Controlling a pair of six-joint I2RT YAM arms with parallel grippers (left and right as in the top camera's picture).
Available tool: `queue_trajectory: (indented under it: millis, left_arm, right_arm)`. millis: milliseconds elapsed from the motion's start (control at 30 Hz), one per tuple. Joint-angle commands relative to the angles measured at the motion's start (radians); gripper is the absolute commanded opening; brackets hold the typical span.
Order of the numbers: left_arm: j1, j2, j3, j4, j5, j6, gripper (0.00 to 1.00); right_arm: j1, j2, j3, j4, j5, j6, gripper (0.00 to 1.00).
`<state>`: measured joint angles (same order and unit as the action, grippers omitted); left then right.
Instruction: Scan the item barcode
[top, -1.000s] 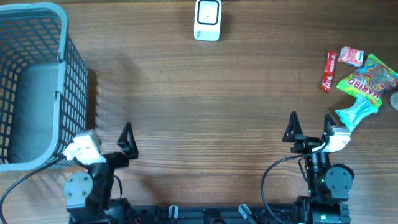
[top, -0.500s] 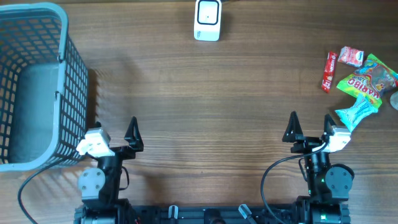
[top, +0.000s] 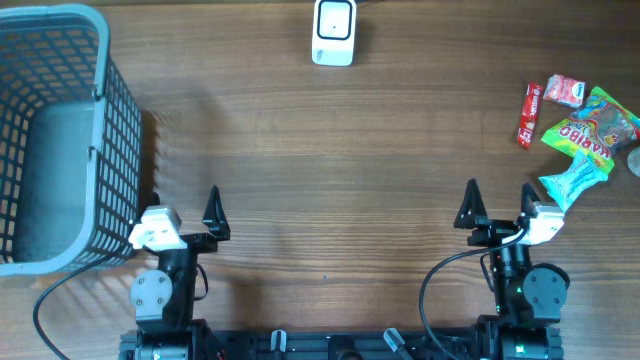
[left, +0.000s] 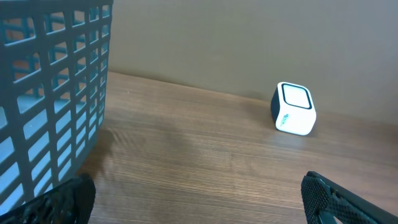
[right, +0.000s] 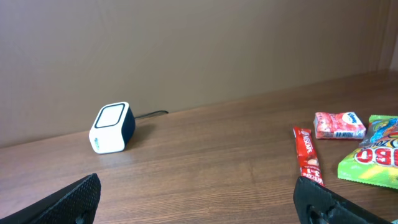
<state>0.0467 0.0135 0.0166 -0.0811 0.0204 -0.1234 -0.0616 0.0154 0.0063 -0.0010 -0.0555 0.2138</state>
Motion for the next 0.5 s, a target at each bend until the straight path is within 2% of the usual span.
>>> queue_trajectory:
  millis: [0, 467]
  left_arm:
    - [-0.006, -0.01, -0.011, 0.003, 0.007, 0.123, 1.0]
    - [-0.049, -0.01, -0.011, 0.003, 0.009, 0.115, 1.0]
  right_arm:
    - [0.003, -0.012, -0.001, 0.002, 0.01, -0.011, 1.0]
    - [0.003, -0.011, -0.001, 0.002, 0.01, -0.012, 1.0]
